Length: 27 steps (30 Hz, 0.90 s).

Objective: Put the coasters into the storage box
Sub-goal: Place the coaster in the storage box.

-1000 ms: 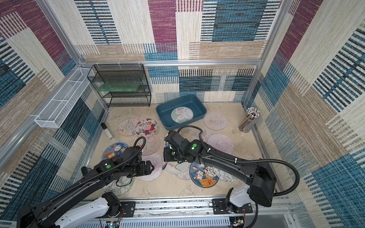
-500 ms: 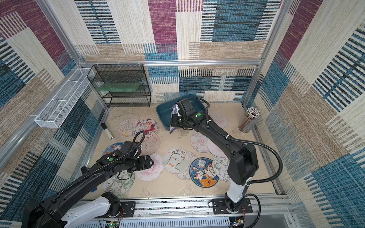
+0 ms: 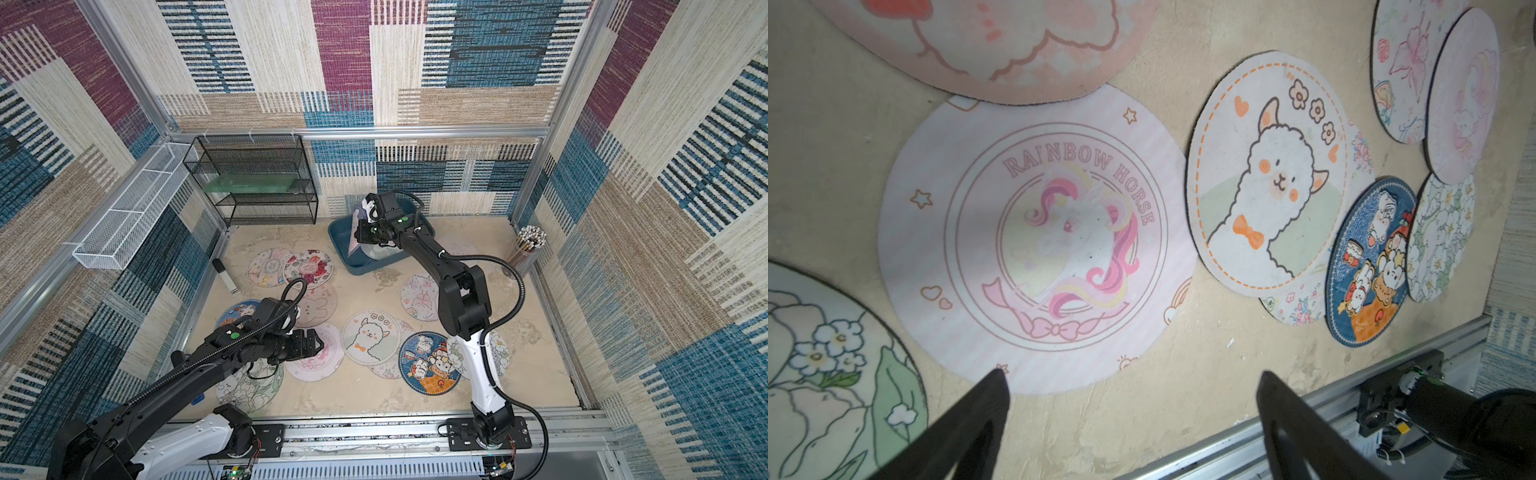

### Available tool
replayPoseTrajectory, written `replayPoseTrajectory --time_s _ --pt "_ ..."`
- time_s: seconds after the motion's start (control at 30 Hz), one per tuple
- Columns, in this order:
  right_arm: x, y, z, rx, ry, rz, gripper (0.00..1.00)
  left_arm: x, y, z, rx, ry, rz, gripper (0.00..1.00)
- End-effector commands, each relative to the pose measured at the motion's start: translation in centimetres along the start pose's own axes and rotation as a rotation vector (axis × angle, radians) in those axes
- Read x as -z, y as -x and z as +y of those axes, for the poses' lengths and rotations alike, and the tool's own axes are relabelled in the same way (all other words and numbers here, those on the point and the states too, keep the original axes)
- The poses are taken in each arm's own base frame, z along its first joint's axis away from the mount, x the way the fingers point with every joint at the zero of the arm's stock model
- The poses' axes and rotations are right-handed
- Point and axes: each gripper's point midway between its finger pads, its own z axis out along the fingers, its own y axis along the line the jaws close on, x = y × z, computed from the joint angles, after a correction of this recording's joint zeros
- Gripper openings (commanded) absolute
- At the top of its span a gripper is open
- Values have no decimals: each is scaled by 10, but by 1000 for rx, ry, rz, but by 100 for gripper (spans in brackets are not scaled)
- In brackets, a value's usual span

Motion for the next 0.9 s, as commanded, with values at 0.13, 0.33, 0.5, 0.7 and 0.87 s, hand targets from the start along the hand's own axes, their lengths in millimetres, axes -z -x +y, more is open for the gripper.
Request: replayPoseTrajectory --time_s 0.13,0.33,0.5,0.7,0.87 --pt "-32 11 -49 -47 29 -29 11 -1 5 1 36 16 -14 92" --pt "-39 4 -103 -106 -67 -1 12 -5 11 -3 32 22 -4 93" --pt "-36 -4 -122 -133 -126 23 23 -8 15 -6 35 22 4 93" --pt "-28 -1 -133 -142 -185 13 52 -9 17 -6 37 26 0 93" --pt "-15 8 -136 -147 -227 -14 67 -8 17 -4 41 37 -3 93"
